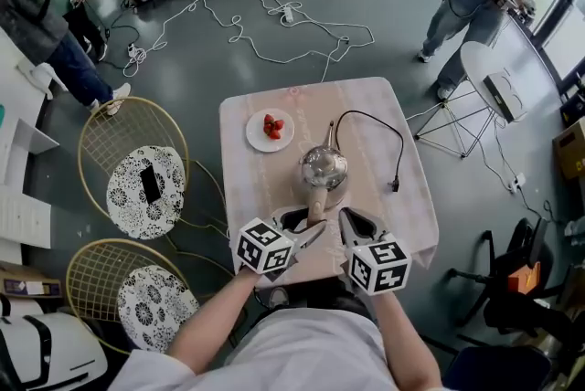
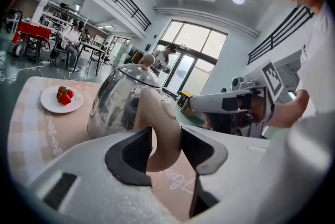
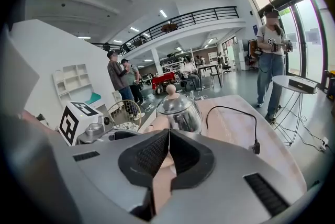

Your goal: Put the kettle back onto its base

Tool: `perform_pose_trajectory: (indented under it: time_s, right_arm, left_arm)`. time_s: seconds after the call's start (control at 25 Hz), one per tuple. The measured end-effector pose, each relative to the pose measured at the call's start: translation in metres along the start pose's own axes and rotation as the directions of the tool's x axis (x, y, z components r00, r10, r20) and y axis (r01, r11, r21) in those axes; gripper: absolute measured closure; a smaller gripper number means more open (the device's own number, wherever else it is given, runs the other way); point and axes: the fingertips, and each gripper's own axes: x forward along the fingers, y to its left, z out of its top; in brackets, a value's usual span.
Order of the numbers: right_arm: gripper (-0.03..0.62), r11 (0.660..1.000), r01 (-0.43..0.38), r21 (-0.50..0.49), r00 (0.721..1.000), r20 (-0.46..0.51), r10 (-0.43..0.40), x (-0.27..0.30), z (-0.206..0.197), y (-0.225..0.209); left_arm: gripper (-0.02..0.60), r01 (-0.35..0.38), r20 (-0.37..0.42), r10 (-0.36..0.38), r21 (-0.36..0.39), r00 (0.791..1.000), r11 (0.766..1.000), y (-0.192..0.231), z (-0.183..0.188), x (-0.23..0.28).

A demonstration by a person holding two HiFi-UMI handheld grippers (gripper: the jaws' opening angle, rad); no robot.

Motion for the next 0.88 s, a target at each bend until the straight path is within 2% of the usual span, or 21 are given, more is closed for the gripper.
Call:
perform_pose_trajectory:
  time_s: [0.44, 0.56, 0.72, 0.88]
  right_arm:
    - [0.589, 1.000, 0.025, 0.009, 0.999, 0.037, -0.025, -0.015, -0.003, 0.025]
    - [0.589, 0.999, 0.032, 0.014, 0.998, 0.044, -0.033, -0.019, -0.005, 0.031]
    - [0.589, 0.999, 0.039, 0.017, 0.998, 0.053, -0.040, -0.023, -0.008, 0.043]
    - [0.589, 0.999, 0.045, 0.014, 0.997, 0.067, -0.046, -0.029, -0.010, 0.056]
  left_arm:
    - [0.419, -0.103, 0.023, 0.102, 0.058, 0.995, 0.993, -0.002, 0.007, -0.032]
    - [0.420, -0.121, 0.035, 0.119, 0.051, 0.992, 0.991, -0.004, 0.012, -0.043]
    - [0.434, -0.117, 0.046, 0.115, 0.044, 0.992, 0.992, -0.012, 0.016, -0.057]
    - [0.483, -0.104, 0.062, 0.100, 0.056, 0.993, 0.993, -0.026, 0.020, -0.071]
